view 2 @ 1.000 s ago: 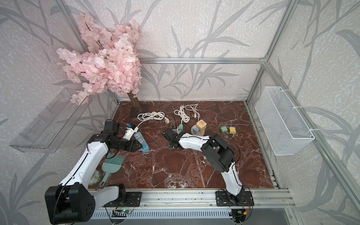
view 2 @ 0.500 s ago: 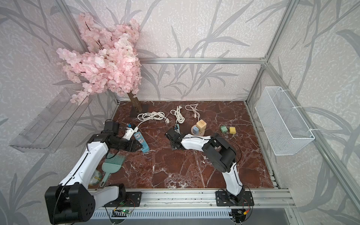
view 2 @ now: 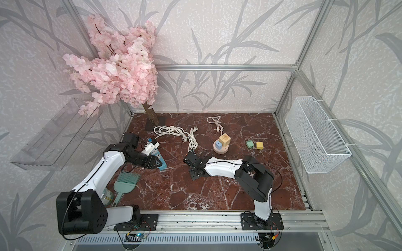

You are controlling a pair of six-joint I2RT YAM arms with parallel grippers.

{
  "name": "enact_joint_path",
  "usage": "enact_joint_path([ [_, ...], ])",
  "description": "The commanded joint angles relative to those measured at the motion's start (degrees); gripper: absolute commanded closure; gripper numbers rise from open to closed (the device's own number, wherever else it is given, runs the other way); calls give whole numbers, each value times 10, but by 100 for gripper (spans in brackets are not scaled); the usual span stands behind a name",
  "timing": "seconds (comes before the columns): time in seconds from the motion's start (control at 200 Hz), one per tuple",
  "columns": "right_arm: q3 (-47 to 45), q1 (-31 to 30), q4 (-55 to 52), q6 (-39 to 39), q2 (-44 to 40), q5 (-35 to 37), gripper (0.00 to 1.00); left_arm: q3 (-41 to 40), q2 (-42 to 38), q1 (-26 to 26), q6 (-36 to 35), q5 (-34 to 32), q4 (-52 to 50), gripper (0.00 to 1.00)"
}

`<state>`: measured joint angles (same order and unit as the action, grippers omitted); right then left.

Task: Pull the plug off the socket
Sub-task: Move the socket to the center of the board, then remove the plug from the socket.

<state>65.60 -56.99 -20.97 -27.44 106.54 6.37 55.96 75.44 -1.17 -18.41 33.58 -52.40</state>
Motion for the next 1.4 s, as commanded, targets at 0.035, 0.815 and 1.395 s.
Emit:
enact_joint_path([
  [0.035, -17, -12, -26, 21, -10, -33, 50, 38, 26, 32, -18, 28, -32, 48],
  [0.815, -85, 29, -106, -8, -320, 25, 18, 286, 349, 200, -29, 125, -101, 100],
  [1.395, -91, 42, -115, -7, -353, 14, 18, 312, 446, 195, -9, 139, -39, 100],
])
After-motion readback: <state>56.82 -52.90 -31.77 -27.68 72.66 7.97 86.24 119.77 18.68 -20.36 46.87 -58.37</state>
